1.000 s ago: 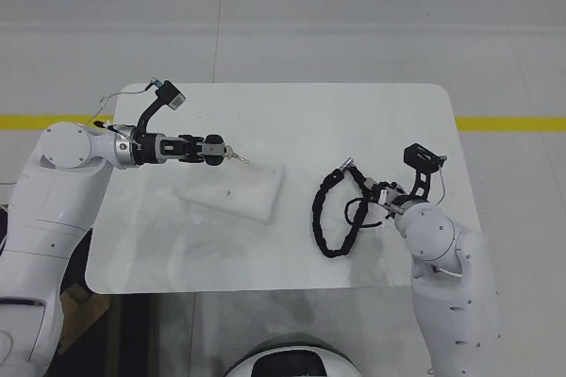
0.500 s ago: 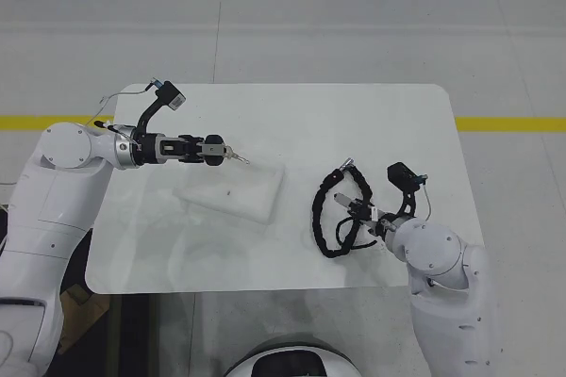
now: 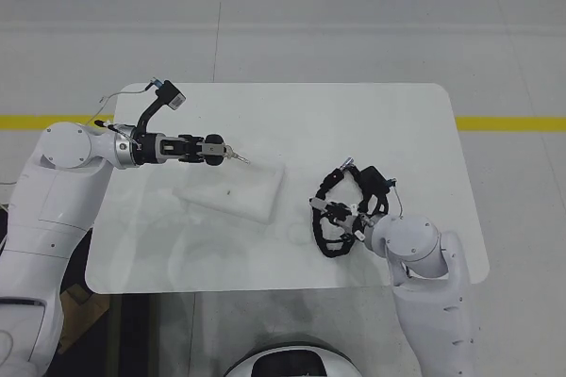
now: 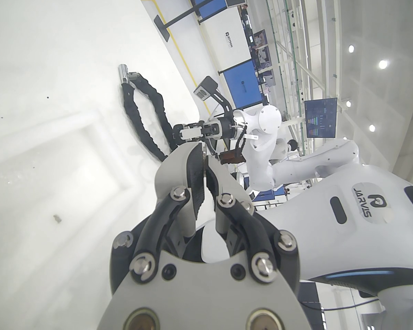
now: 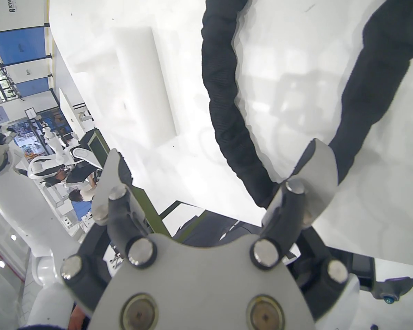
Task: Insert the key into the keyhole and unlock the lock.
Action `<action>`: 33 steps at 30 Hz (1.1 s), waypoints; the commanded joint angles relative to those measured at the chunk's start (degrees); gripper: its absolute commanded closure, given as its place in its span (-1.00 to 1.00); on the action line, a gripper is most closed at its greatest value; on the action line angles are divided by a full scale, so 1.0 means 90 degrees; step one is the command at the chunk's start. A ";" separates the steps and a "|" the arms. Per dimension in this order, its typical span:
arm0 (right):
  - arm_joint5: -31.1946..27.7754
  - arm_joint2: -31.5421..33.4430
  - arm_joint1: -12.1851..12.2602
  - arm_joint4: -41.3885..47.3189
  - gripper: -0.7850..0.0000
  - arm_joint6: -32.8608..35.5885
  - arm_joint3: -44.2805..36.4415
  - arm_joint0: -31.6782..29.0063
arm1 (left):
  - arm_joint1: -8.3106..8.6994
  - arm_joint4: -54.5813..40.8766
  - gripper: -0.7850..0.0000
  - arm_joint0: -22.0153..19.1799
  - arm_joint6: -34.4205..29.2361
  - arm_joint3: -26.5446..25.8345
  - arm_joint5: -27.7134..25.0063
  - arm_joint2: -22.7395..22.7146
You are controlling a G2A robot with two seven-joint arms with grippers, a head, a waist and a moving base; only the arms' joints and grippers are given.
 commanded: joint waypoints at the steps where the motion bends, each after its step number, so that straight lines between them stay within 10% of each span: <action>1: 0.1395 -0.0714 -0.0103 0.0492 -1.00 -0.1397 0.0611 0.1166 | 0.0000 0.0000 1.00 0.0000 0.0000 0.0000 0.0000 0.0000; 18: 0.1325 -0.0795 -0.0104 0.0565 -1.00 -0.1750 0.0406 0.0633 | 0.0000 0.0000 1.00 0.0000 0.0000 0.0000 0.0000 0.0000; 27: 0.1943 -0.1558 -0.0161 -0.1096 -1.00 -0.1947 0.0978 0.1271 | 0.0000 0.0000 1.00 0.0000 0.0000 0.0000 0.0000 0.0000; 32: 0.2028 -0.2076 -0.0253 -0.2315 0.02 -0.2033 0.1358 0.1512 | 0.0000 0.0000 1.00 0.0000 0.0000 0.0000 0.0000 0.0000; 33: 0.2026 -0.2137 -0.0284 -0.2466 -0.13 -0.2030 0.1444 0.1541 | 0.0000 0.0000 1.00 0.0000 0.0000 0.0000 0.0000 0.0000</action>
